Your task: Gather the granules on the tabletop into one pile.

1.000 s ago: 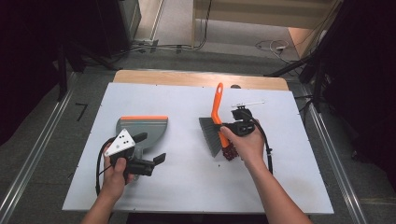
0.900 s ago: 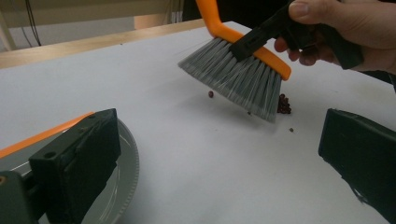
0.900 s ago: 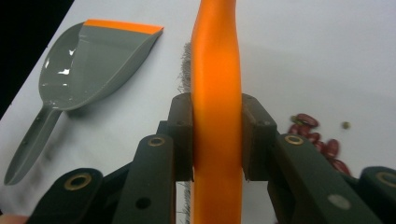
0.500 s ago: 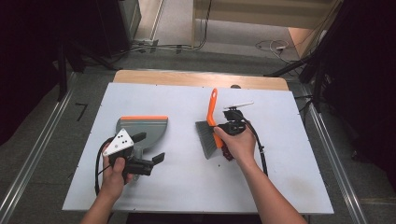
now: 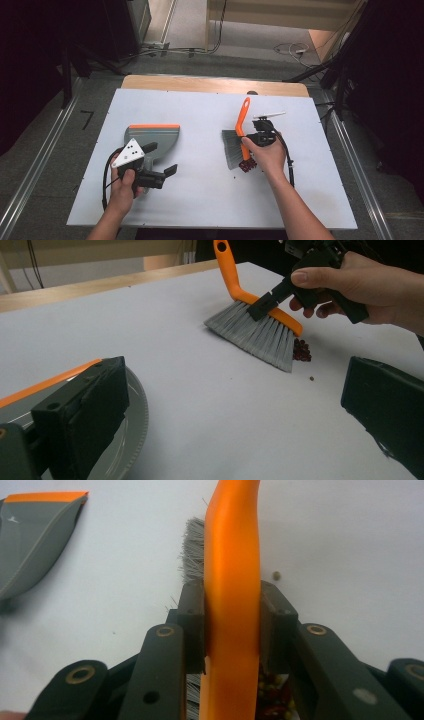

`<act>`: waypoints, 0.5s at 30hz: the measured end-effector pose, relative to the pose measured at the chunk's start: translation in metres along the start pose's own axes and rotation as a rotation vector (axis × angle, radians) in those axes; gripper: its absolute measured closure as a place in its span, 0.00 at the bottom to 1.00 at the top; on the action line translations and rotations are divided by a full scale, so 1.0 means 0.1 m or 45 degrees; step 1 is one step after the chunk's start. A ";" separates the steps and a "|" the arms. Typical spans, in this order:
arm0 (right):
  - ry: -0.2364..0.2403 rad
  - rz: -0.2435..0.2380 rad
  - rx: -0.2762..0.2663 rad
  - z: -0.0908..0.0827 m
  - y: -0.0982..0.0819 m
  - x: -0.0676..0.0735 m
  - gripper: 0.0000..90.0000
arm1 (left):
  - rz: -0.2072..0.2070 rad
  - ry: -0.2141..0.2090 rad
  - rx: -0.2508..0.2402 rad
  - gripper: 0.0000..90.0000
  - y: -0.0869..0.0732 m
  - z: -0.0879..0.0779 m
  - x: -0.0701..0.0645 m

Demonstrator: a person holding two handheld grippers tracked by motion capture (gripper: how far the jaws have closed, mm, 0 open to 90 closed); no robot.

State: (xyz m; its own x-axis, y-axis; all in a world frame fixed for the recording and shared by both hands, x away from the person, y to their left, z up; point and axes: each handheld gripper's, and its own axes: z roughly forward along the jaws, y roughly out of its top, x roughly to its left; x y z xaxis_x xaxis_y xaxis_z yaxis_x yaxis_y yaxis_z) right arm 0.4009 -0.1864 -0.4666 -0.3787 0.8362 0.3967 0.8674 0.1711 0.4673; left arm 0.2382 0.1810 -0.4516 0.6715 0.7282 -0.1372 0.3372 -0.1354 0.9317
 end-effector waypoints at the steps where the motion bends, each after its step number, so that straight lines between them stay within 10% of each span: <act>1: -0.010 0.002 -0.001 -0.01 0.00 -0.02 0.75 | 0.000 0.000 0.000 0.00 0.00 0.00 0.00; 15: -0.065 0.024 -0.016 -0.14 0.00 -0.20 0.75 | 0.002 0.001 -0.002 0.00 0.00 0.00 0.00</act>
State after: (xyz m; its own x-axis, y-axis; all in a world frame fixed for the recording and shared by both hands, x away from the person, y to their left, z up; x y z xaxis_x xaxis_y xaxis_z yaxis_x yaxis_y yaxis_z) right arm 0.4035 -0.2104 -0.4634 -0.3452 0.8646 0.3651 0.8701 0.1489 0.4699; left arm 0.2381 0.1811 -0.4513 0.6714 0.7286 -0.1354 0.3352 -0.1356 0.9323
